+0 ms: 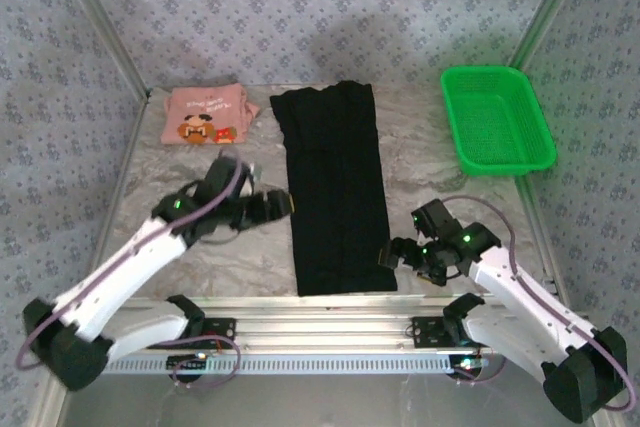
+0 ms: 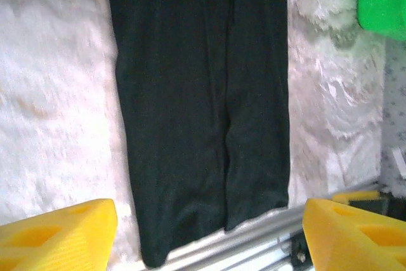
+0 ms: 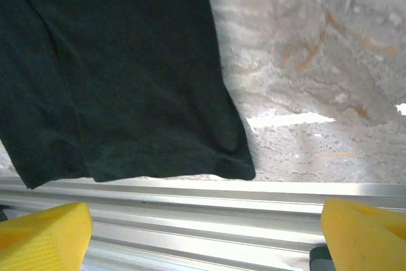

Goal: Fold and stack the t-shirts

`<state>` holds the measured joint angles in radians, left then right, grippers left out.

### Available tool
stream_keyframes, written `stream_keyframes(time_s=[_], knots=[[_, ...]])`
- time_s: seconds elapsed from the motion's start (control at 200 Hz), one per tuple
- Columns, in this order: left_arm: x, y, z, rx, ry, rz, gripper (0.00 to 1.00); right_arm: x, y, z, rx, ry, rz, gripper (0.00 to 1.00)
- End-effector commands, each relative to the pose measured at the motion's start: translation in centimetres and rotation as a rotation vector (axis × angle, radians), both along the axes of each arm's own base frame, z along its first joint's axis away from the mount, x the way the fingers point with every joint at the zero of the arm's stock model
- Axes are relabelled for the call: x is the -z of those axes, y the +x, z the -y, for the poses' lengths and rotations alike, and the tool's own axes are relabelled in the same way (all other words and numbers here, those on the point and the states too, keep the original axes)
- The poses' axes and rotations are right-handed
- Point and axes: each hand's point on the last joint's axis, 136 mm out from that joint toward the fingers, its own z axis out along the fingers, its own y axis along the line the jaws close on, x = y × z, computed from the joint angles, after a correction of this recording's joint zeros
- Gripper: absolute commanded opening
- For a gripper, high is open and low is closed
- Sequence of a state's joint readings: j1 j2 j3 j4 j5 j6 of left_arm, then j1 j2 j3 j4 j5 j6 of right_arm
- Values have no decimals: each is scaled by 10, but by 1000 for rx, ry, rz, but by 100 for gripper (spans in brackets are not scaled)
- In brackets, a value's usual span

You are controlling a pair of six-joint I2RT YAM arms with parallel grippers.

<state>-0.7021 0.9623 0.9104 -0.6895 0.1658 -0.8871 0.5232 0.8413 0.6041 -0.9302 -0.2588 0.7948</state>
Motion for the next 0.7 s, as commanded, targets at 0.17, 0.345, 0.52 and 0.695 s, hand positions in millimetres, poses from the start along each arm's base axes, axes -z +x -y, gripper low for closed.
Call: stream_keyframes(time_s=[0.17,0.345,0.52,0.695], knots=[[52,-64,-17,-121,-75,-38,75,25,-14,-9,4,132,-10,85],[85,-83,0,-95,-59,-112,69,34,-11,-14,27,192,9,78],[109,-90,20,-67,-51,-156,67,46,-10,-15,61,237,8,69],[120,-93,33,-51,-73,-193,64,46,-5,-15,66,240,22,64]])
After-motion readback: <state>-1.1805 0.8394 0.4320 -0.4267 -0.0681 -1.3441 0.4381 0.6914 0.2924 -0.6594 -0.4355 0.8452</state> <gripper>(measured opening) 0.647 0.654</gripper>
